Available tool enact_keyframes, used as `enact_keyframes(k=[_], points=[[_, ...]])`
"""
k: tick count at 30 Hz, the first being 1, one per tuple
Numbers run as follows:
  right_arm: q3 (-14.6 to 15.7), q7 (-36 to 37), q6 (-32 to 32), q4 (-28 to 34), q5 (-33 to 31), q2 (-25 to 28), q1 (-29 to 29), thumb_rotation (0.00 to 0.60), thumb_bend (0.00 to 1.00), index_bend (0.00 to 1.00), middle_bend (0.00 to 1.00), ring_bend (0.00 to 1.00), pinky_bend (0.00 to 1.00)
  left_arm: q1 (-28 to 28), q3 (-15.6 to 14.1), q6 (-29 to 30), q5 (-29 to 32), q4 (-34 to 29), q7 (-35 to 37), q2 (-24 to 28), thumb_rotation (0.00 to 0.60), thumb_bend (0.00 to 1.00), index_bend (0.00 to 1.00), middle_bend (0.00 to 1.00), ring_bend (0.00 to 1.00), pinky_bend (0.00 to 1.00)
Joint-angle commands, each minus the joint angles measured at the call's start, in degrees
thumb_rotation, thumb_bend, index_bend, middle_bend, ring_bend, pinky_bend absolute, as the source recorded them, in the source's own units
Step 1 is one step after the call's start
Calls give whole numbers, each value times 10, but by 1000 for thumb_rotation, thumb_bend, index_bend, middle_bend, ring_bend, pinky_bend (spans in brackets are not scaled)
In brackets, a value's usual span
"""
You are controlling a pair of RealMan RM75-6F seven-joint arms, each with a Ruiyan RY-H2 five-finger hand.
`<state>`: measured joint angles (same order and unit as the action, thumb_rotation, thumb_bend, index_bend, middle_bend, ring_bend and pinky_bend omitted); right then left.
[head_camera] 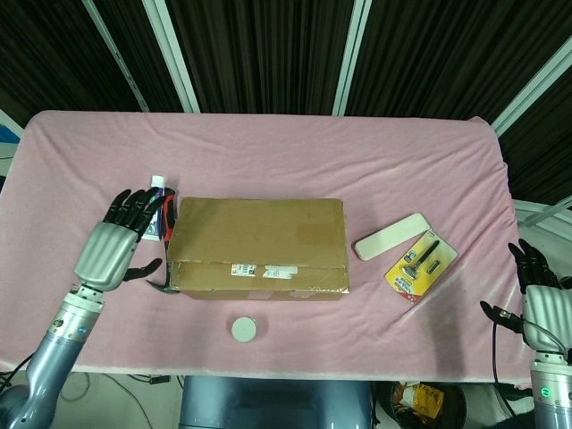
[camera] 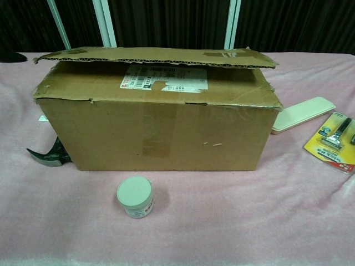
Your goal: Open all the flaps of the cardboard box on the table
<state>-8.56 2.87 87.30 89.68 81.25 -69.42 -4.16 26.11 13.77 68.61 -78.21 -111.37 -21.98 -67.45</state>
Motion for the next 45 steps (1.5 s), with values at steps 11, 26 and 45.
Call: enact_keyframes(k=[11,26,45], points=[[-2,8,-10,5,-10,2,-1,600,233,0,0,0,220,63,4,-42,50,-17,-77,-55,600,175,0,0,0,0],[-7,19,-17,13,-25,6,0,600,233,0,0,0,220,183,113,-69,114,112,-121,-102,600,266,0,0,0,0],[-18,27,-39,24,-60,9,-4,600,232,0,0,0,220,323,182,-139,246,355,-119,-142,600,266,0,0,0,0]])
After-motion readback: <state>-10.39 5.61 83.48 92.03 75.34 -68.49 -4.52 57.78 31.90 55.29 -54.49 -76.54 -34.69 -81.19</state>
